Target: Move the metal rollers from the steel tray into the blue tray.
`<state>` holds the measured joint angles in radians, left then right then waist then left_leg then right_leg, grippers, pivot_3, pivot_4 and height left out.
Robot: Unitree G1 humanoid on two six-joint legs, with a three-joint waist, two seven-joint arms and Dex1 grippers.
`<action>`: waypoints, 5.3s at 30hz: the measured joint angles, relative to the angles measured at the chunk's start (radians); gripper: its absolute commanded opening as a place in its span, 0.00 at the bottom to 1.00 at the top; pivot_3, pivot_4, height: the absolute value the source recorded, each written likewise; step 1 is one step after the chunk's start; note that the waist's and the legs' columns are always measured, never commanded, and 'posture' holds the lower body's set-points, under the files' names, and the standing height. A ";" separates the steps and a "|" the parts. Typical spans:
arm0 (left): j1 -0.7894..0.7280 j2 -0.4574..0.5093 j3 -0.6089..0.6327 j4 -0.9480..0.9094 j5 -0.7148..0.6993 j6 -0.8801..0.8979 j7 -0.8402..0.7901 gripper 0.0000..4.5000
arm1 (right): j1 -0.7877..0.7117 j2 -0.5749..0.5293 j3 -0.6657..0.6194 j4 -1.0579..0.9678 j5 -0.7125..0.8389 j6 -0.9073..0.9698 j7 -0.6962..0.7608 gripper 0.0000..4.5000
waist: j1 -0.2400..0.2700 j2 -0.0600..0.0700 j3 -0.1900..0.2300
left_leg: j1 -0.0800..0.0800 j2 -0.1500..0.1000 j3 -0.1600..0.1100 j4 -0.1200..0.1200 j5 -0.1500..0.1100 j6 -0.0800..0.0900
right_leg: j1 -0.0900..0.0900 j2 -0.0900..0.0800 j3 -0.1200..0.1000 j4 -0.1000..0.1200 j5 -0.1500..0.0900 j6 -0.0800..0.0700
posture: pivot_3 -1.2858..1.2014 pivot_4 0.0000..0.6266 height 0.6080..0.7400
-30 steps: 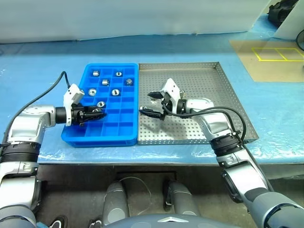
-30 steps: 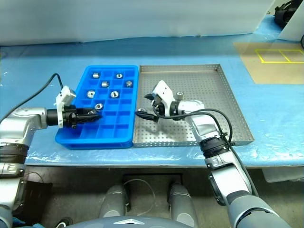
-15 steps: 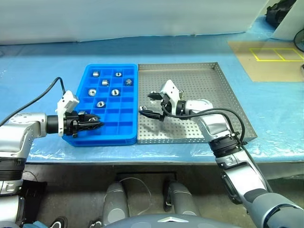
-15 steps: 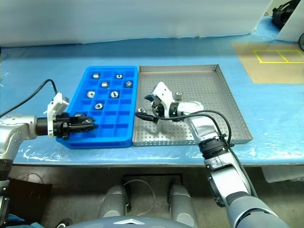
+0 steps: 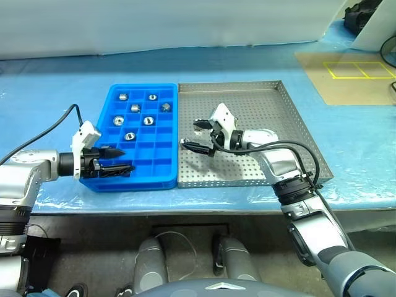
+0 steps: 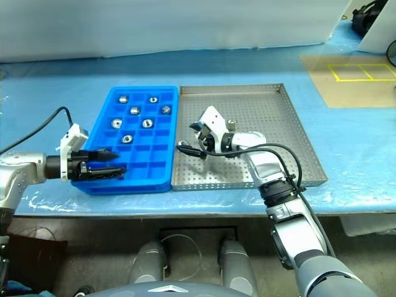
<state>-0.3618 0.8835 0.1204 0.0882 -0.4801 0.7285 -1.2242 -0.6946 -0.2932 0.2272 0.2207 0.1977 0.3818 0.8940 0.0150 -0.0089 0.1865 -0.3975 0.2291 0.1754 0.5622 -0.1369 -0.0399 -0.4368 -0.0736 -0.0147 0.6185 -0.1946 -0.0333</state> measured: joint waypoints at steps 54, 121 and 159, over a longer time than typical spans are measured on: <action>-0.100 -0.083 -0.018 -0.127 -0.222 0.096 0.040 1.00 | -0.110 0.264 -0.029 0.591 -0.229 -0.321 -0.277 0.36 | -0.027 -0.001 -0.001 | 0.005 0.000 0.000 0.000 0.001 -0.002 | -0.001 0.001 0.003 0.004 0.002 -0.003 | 0.43 0.24 1.00; 0.035 -0.023 0.216 -0.171 -0.285 0.056 0.186 1.00 | -0.481 0.233 -0.193 0.853 -0.230 -0.549 -0.552 0.81 | 0.027 -0.001 0.000 | 0.002 0.004 0.000 -0.001 0.002 -0.005 | -0.003 0.004 -0.001 0.005 0.001 -0.004 | 0.47 0.24 1.00; -0.059 -0.091 0.067 -0.127 -0.242 0.031 0.147 1.00 | -0.239 0.151 -0.334 0.657 -0.116 -0.136 -0.678 0.81 | 0.000 -0.001 0.000 | -0.001 0.011 0.000 0.002 0.005 -0.010 | -0.008 0.015 0.004 0.006 0.003 -0.008 | 0.44 0.24 1.00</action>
<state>-0.4212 0.7923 0.1873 -0.0388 -0.7223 0.7594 -1.0768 -0.9340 -0.1425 -0.1063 0.8779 0.0815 0.2459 0.2160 0.0154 -0.0099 0.1865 -0.3981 0.2400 0.1751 0.5638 -0.1317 -0.0502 -0.4448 -0.0590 -0.0108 0.6250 -0.1915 -0.0413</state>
